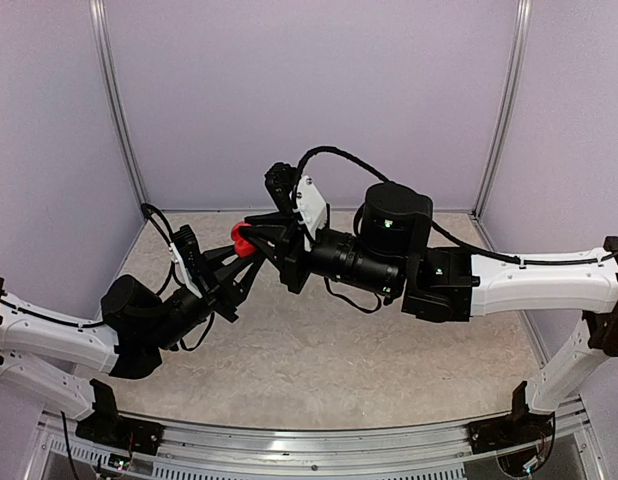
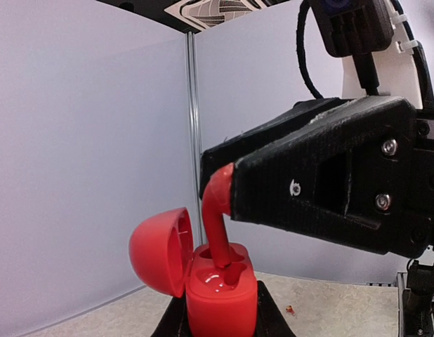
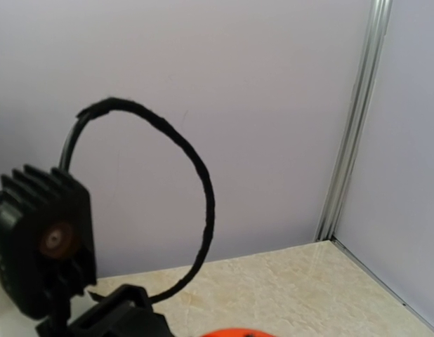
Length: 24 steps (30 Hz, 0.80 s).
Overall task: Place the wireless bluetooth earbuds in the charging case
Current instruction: Insert the left earbud into the left side groove of the charging case.
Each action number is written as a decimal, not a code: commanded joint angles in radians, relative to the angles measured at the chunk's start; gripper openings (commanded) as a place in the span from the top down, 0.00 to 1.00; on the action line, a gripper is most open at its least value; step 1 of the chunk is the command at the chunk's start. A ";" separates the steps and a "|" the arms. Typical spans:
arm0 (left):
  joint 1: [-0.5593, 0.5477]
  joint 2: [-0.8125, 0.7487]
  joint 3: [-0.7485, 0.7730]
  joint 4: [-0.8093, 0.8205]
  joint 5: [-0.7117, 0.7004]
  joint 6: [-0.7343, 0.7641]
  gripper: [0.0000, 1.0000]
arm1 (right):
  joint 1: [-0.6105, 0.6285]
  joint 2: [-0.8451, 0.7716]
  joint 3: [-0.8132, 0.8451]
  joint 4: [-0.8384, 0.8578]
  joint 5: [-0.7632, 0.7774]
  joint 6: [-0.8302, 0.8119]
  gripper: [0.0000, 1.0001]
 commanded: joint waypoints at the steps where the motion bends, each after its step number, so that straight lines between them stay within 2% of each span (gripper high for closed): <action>1: -0.004 -0.024 0.014 0.038 -0.006 0.006 0.97 | 0.007 0.004 -0.016 -0.012 0.022 -0.001 0.91; 18: 0.018 -0.038 0.001 0.047 -0.005 -0.013 0.97 | 0.008 0.002 -0.049 -0.012 -0.031 0.035 0.92; 24: 0.020 -0.038 0.000 0.046 -0.001 -0.017 0.97 | 0.007 -0.003 -0.058 -0.019 0.002 0.039 0.92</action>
